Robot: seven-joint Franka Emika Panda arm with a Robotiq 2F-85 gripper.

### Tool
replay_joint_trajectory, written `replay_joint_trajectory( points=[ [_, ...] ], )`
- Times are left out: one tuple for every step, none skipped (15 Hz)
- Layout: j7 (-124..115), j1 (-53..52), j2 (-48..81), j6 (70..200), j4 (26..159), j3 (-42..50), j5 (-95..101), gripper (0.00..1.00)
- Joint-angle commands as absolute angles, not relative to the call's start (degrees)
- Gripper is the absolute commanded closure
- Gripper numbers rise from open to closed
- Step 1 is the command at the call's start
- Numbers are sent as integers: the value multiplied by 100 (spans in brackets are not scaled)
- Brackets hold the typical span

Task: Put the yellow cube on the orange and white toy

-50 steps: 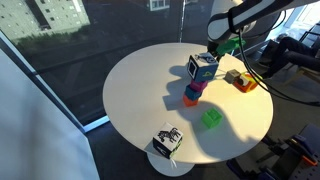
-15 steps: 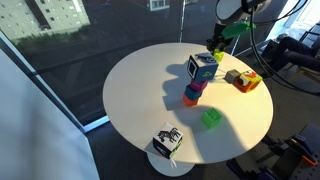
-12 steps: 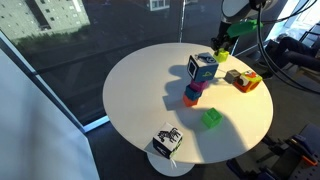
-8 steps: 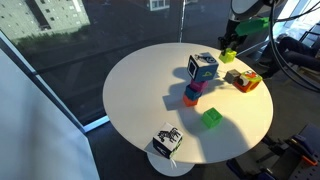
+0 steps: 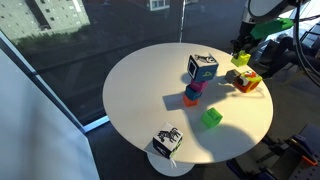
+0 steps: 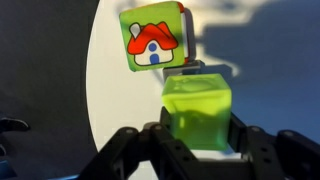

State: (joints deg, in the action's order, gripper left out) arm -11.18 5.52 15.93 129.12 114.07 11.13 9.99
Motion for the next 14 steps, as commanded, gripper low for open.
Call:
replay_joint_trajectory(
  points=[
    [-1285, 577, 1170, 13083, 11960, 1186, 1242, 72],
    [-1295, 590, 1116, 13124, 12064, 1208, 1291, 72],
    [-1298, 605, 1071, 13162, 12146, 1225, 1327, 72],
    [-1299, 620, 1033, 13191, 12218, 1241, 1348, 72],
    [-1302, 638, 999, 13235, 12298, 1259, 1376, 72],
    [-1304, 652, 974, 13269, 12360, 1276, 1395, 72],
    [-1280, 669, 958, 13306, 12420, 1289, 1405, 72],
    [-1266, 684, 955, 13327, 12463, 1296, 1399, 72],
    [-1268, 693, 947, 13350, 12509, 1308, 1402, 72],
    [-1267, 704, 942, 13370, 12547, 1315, 1402, 72],
    [-1270, 715, 943, 13411, 12592, 1327, 1405, 72],
    [-1272, 724, 947, 13437, 12619, 1336, 1407, 72],
    [-1280, 734, 953, 13480, 12651, 1349, 1415, 72],
    [-1289, 740, 963, 13502, 12673, 1364, 1422, 72]
  ],
)
